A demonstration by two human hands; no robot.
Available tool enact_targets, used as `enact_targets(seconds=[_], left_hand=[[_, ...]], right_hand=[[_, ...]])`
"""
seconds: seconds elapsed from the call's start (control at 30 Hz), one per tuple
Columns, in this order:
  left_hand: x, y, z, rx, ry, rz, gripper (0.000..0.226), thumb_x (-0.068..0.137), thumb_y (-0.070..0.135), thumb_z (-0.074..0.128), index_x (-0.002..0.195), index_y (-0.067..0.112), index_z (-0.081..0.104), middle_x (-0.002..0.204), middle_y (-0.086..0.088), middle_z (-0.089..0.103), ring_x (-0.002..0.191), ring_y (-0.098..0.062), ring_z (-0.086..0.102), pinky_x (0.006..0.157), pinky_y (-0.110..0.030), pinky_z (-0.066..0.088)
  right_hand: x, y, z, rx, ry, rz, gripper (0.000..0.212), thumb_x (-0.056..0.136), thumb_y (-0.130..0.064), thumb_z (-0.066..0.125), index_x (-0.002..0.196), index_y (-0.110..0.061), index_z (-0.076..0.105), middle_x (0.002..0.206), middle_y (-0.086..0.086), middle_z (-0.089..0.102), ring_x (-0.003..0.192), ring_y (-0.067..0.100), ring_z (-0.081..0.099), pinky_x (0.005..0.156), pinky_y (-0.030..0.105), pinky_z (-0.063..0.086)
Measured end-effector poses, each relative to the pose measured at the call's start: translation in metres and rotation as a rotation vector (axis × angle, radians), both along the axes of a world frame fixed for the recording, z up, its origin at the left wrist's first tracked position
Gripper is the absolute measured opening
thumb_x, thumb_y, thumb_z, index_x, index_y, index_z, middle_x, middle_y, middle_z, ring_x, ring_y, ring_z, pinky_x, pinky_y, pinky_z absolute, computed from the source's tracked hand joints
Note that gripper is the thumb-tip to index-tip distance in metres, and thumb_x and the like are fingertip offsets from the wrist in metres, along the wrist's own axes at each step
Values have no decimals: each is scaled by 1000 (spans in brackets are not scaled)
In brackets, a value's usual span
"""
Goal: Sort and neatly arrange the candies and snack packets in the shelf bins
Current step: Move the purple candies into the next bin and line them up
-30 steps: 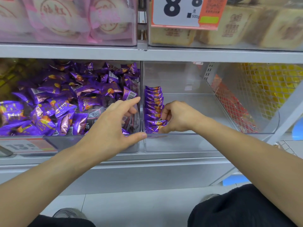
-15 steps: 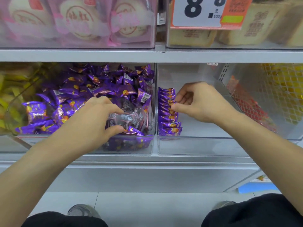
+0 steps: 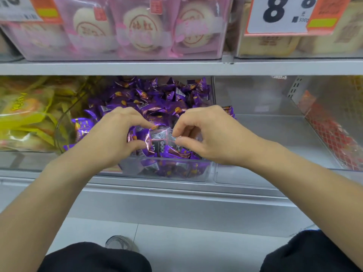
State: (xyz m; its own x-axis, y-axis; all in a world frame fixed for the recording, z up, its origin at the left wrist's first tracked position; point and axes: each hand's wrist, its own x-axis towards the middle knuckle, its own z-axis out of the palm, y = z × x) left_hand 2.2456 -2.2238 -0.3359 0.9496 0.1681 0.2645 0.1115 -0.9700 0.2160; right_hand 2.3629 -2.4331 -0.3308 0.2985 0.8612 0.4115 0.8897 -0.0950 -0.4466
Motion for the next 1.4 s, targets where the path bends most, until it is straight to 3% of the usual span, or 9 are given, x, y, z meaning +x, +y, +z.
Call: enact_targets(seconds=[0.13,0.37,0.6,0.7,0.8,0.93,1.13,1.23,1.4], left_hand=[[-10,8,-4,-66,50,56,51,71,36,85,118,26,70,102,3,67,93,-17,57,80,-29,42],[-17,3,2,-280,-114,187,42,81,11,76,120,23,69,84,17,64,78,3,63,71,-4,50],[-20,-4,8,-1292,-417,258,49,83,1,71,129,9,57,101,-8,75,82,-17,66,72,-22,57],[-20,-15,6,-1552,-329,194,55,82,-8,66,132,9,51,109,-19,72,91,-30,62,74,-38,59],[-19,-29,3,-1509,-217,130,61,77,-14,65,131,13,53,113,-26,68,90,-35,62,82,-52,55],[-13,-50,-1,-1348,-184,50,67,65,-3,61,128,19,55,94,-13,73,62,-16,63,68,-31,54],[-1,-73,0,-1319,-123,54,52,67,14,73,118,19,65,93,-2,74,75,-12,69,72,-23,53],[2,-88,6,-1340,-29,-62,8,80,9,73,87,6,75,83,-7,71,73,-15,64,71,-20,49],[6,-109,7,-1332,-71,-147,11,88,8,64,91,3,74,65,5,69,54,-2,60,57,-9,46]], right_hand=[[-9,22,-5,-87,-129,50,7,88,-14,70,94,-13,72,86,-4,71,78,12,63,79,31,50],[-7,35,-16,-368,-59,-82,23,88,-22,72,111,-19,69,90,-3,71,87,16,65,83,36,54],[-8,25,4,31,217,-260,13,89,-15,68,98,-25,69,77,-9,66,68,5,61,69,16,47],[-7,14,10,141,567,-337,10,94,-13,62,95,-23,64,83,2,64,62,16,62,67,35,56],[-16,1,15,159,994,-335,6,100,-12,55,105,-13,59,94,17,53,55,23,63,58,49,61],[-23,-21,17,175,1132,-313,19,94,-14,63,109,-2,60,98,28,68,67,25,66,57,26,57],[-17,-52,12,131,1197,-232,44,68,-18,77,108,-2,68,96,19,75,83,30,72,70,28,59],[-15,-61,11,159,1186,-223,41,67,-9,79,105,2,68,93,20,75,79,26,72,68,23,56],[-14,-69,10,230,1142,-248,50,55,-12,84,101,-1,68,89,14,75,74,23,71,68,28,59]])
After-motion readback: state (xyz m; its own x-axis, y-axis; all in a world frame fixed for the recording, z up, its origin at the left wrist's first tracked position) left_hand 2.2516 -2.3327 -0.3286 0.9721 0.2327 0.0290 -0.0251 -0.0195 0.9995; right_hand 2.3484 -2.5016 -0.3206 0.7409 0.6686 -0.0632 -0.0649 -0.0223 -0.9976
